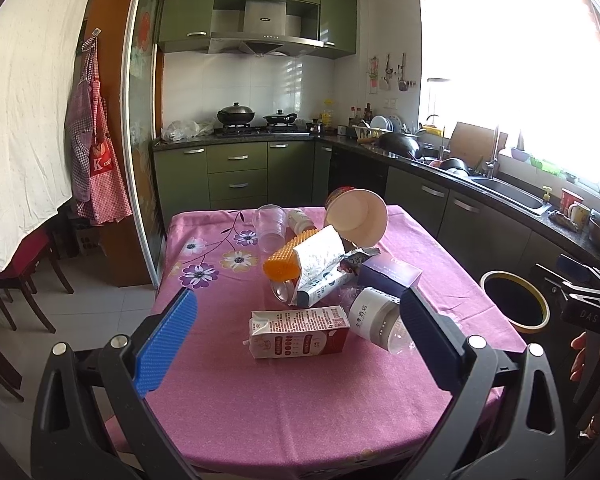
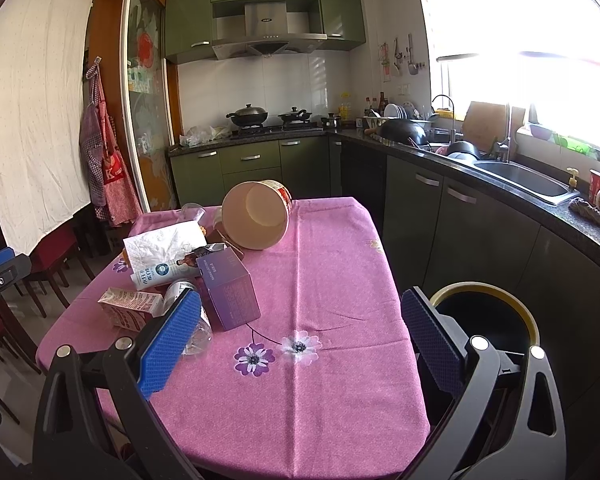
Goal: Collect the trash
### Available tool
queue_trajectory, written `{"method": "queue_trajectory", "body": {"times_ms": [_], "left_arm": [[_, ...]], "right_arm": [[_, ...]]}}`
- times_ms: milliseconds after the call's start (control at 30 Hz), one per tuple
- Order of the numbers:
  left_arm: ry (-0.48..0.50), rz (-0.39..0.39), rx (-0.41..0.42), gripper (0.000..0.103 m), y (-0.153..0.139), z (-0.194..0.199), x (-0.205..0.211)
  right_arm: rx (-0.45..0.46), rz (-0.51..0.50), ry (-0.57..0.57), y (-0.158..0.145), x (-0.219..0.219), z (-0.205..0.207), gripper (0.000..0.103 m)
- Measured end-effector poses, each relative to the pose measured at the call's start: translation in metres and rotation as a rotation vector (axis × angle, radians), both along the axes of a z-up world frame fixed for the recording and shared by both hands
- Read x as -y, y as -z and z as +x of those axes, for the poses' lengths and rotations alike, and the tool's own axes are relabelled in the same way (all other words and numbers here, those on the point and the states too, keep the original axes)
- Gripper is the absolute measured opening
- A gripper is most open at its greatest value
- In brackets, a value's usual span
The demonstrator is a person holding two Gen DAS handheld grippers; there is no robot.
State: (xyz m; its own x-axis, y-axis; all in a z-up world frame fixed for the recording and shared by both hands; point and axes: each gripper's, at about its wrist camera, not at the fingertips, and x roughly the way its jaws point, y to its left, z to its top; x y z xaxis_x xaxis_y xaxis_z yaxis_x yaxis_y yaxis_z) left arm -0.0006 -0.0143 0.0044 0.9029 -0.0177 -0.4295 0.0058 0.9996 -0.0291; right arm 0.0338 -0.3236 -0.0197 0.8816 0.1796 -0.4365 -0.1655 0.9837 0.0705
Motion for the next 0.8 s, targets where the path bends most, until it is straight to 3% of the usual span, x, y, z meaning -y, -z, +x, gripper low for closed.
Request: {"method": "queue_trajectory", "body": {"times_ms": [800], "left_arm": [[0.009,-0.006,-0.009,0.097,0.0037,0.0008,-0.0014]], "right_arm": [[-0.003,0.001,0.0,0.0001,0.0011,0.0009,0.099]]}}
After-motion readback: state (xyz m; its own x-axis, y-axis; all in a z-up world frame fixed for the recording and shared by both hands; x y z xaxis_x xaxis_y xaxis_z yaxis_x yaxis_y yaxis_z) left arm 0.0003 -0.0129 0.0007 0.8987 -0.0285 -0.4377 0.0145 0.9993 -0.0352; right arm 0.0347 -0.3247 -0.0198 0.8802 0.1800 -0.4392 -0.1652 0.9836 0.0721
